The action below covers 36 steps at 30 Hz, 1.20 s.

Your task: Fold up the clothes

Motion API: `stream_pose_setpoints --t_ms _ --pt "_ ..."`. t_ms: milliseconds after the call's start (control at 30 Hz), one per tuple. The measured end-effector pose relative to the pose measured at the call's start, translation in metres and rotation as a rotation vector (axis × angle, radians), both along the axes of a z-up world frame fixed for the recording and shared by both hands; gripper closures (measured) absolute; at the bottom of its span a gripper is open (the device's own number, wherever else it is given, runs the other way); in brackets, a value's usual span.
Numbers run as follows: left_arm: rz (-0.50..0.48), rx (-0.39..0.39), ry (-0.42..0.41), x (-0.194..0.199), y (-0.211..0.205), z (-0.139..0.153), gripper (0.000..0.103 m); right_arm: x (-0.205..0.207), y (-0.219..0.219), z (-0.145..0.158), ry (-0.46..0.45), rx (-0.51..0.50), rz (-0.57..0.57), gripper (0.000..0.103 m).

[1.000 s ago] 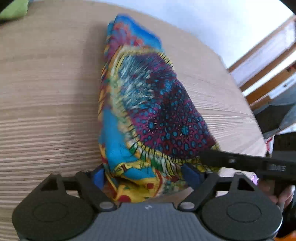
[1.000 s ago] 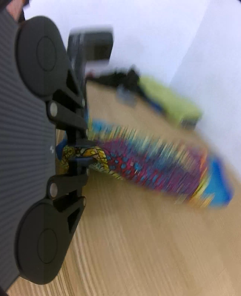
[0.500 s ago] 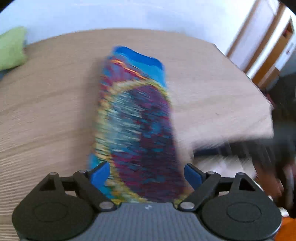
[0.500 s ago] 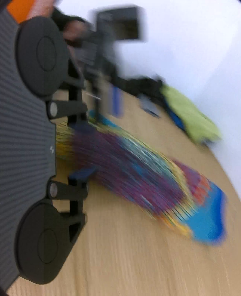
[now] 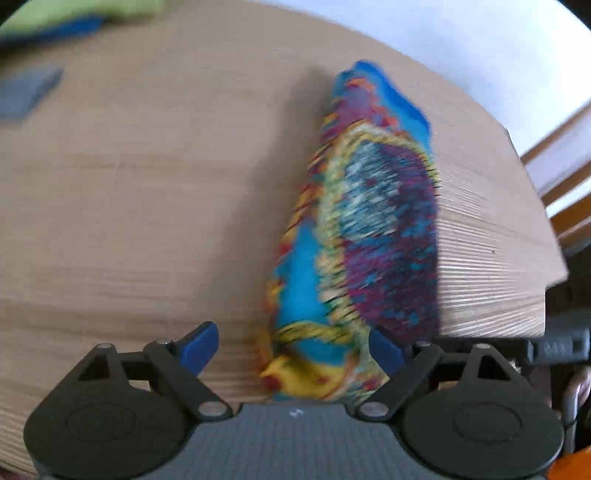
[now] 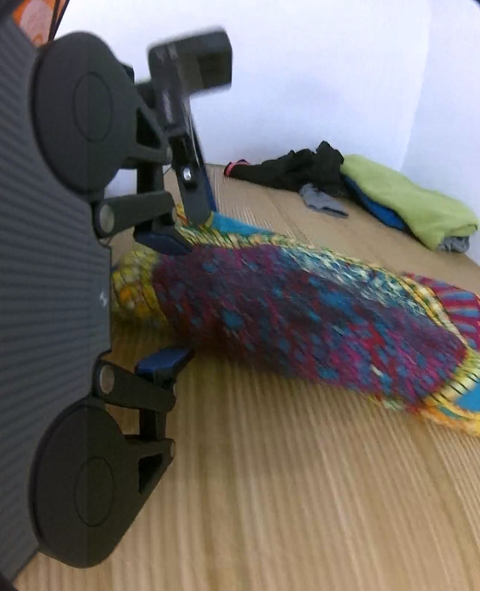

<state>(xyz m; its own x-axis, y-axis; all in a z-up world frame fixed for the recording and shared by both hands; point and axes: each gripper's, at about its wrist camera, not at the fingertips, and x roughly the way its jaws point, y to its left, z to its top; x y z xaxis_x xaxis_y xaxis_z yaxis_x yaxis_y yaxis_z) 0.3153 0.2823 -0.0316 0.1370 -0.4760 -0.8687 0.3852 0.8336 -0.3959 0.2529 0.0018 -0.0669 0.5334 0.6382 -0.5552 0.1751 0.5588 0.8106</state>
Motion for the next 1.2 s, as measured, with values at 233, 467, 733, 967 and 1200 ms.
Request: stream_pose_setpoints --t_ms 233,467,733,967,1200 --pt "-0.198 -0.190 0.031 0.001 -0.006 -0.005 0.023 -0.035 0.068 0.067 -0.248 -0.667 0.063 0.043" --pt "-0.167 -0.300 0.218 0.012 -0.020 -0.013 0.079 -0.059 0.132 0.081 -0.464 -0.947 0.202 0.041" --pt "-0.165 -0.297 0.226 0.004 -0.026 -0.006 0.079 -0.050 0.186 0.029 -0.520 -1.182 0.221 0.041" --pt "-0.154 -0.346 0.110 0.010 -0.024 0.026 0.076 -0.018 0.189 0.018 -0.479 -1.328 0.144 0.082" --pt "-0.052 -0.413 -0.083 0.013 0.036 0.061 0.057 -0.001 0.110 0.144 -0.451 -1.094 0.064 0.083"
